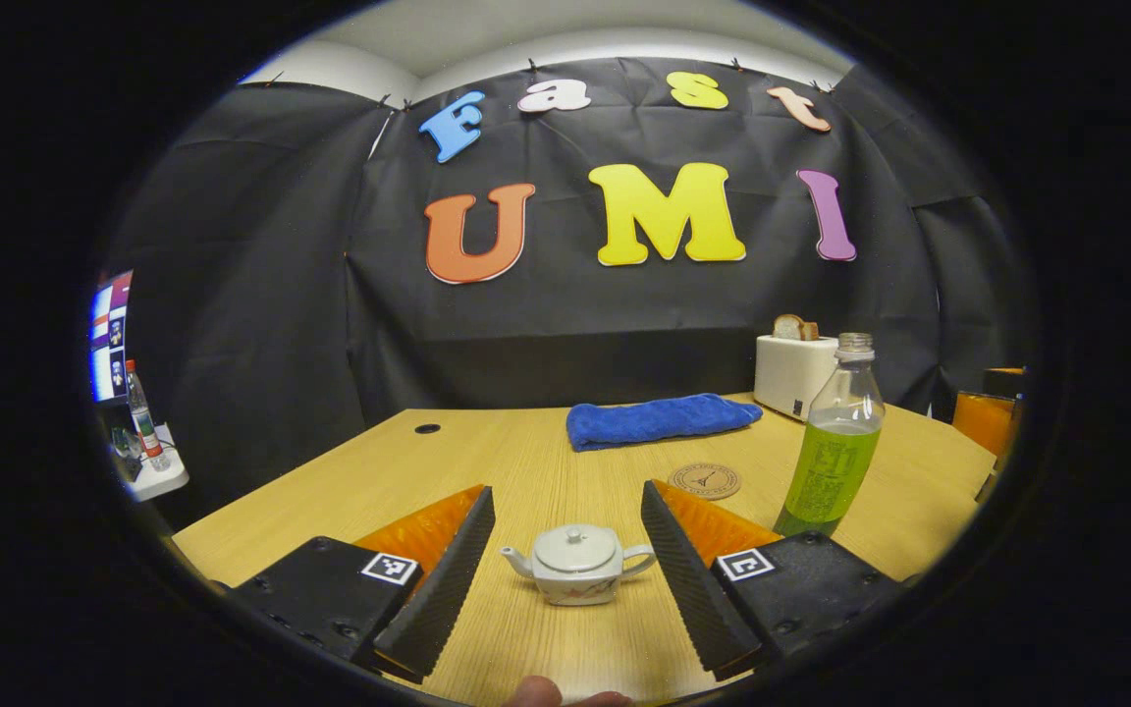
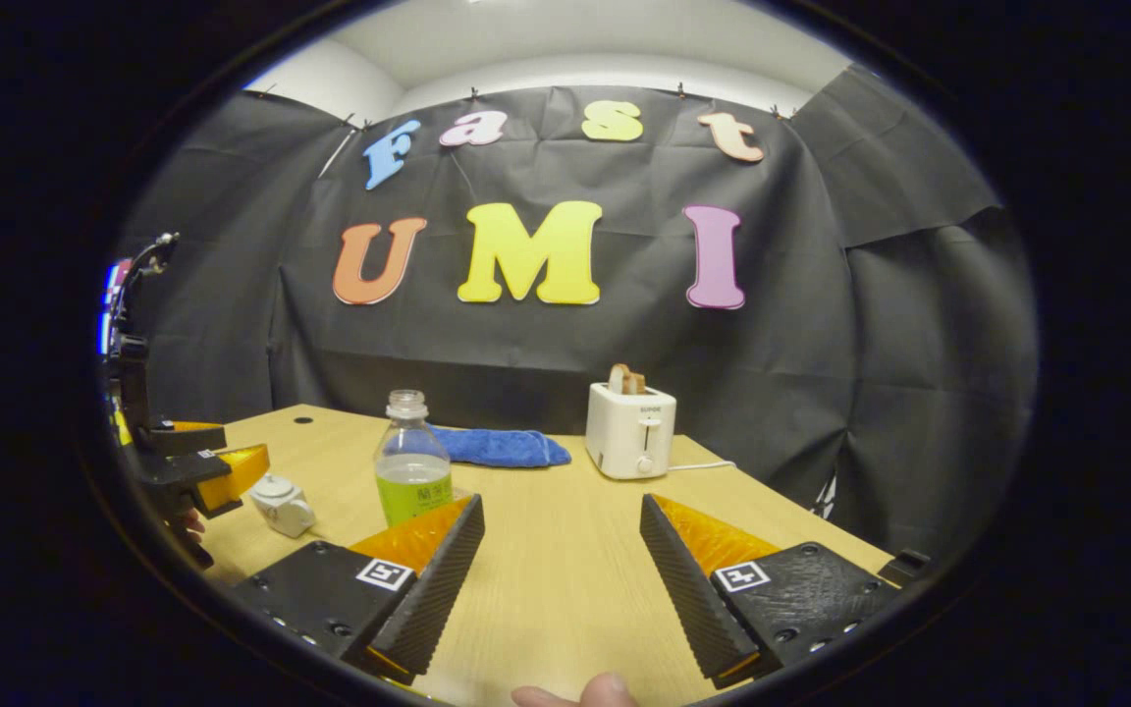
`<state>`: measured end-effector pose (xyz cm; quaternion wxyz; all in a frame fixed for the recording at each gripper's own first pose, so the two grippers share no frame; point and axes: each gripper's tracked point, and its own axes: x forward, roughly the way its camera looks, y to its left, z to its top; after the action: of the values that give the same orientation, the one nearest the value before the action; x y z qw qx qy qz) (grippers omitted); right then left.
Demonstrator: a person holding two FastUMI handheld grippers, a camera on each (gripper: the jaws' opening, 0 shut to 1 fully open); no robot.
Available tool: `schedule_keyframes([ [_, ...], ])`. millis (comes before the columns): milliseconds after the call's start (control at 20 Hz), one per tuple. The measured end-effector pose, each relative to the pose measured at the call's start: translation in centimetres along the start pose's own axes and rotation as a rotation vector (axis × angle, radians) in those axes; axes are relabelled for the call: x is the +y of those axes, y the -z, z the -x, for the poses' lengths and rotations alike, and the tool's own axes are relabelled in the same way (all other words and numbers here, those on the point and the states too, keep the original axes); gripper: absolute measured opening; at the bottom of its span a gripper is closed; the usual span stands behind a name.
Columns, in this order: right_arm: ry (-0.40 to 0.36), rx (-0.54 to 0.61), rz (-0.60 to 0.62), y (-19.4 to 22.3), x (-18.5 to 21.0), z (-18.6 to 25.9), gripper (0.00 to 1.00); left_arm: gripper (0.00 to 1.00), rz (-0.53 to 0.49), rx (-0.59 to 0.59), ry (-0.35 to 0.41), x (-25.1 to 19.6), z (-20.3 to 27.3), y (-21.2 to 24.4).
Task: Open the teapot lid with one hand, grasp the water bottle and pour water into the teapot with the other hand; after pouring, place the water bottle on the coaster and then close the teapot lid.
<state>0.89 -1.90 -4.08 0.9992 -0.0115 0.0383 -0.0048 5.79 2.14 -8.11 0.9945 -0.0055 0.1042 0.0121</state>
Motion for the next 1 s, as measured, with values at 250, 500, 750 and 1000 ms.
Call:
schedule_keyframes([
  [250,0.012,0.023,0.001,0.9,-0.6,-0.7,0.95,0.81,-0.020,0.076,0.013,-0.8,-1.7,2.0],
  [500,0.014,0.046,-0.008,1.8,-0.9,-1.3,0.97,0.60,-0.016,0.112,0.006,-1.2,-2.6,2.9],
  [750,-0.037,0.062,-0.023,2.4,0.3,-1.7,0.98,0.40,-0.037,0.123,-0.032,-0.9,-3.0,3.5],
  [1000,-0.101,0.069,-0.045,2.8,1.5,-1.9,0.98,0.15,-0.062,0.125,-0.083,-0.2,-3.4,3.2],
])
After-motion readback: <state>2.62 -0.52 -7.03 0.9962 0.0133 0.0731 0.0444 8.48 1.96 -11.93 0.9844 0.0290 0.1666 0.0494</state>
